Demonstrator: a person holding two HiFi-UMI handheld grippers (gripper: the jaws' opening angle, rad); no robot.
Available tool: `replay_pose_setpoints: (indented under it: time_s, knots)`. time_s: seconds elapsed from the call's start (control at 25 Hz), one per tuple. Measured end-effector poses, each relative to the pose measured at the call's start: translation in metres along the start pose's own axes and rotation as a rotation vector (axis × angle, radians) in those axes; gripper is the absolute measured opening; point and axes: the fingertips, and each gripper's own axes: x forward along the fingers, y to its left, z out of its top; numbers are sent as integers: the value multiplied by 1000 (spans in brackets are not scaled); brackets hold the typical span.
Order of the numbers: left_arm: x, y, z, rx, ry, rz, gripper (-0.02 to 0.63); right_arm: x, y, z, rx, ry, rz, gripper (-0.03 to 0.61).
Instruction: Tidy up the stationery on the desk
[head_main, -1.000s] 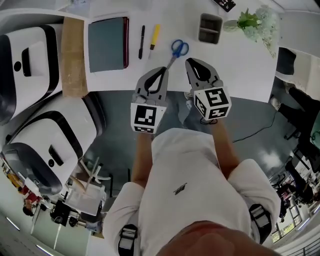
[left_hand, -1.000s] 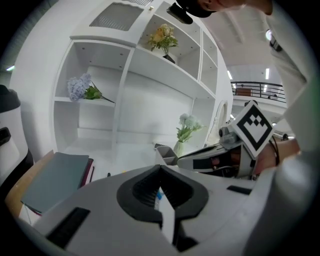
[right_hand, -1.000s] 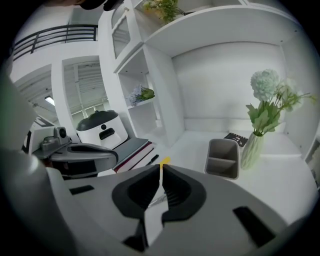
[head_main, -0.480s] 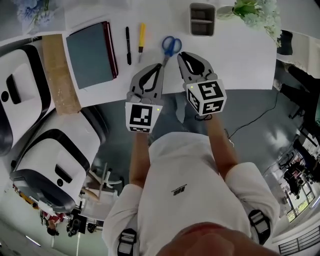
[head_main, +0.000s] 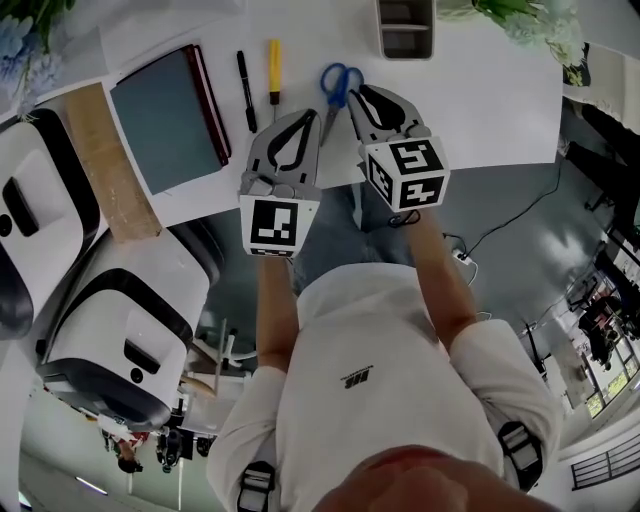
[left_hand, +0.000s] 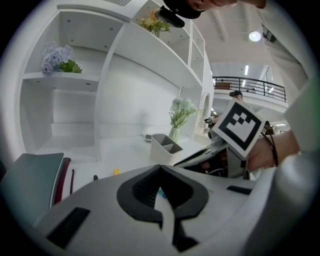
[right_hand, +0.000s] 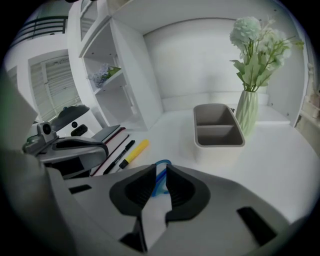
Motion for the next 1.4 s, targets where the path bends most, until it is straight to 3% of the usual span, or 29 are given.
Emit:
replay_pose_setpoints:
  time_s: [0.52, 0.84, 1.24, 1.4]
  knots:
    - [20, 12, -1, 62, 18, -20, 0, 33, -11, -7, 108, 61, -66, 66]
    - [24, 17, -7, 59, 36, -21, 0, 45, -14, -10, 156, 85, -108, 87]
    - [23, 24, -10, 40, 48, -5, 0, 54, -12, -12, 92, 117, -153, 101]
    - [23, 27, -10, 25, 45, 7, 0, 53, -16, -13, 59, 140, -145, 67]
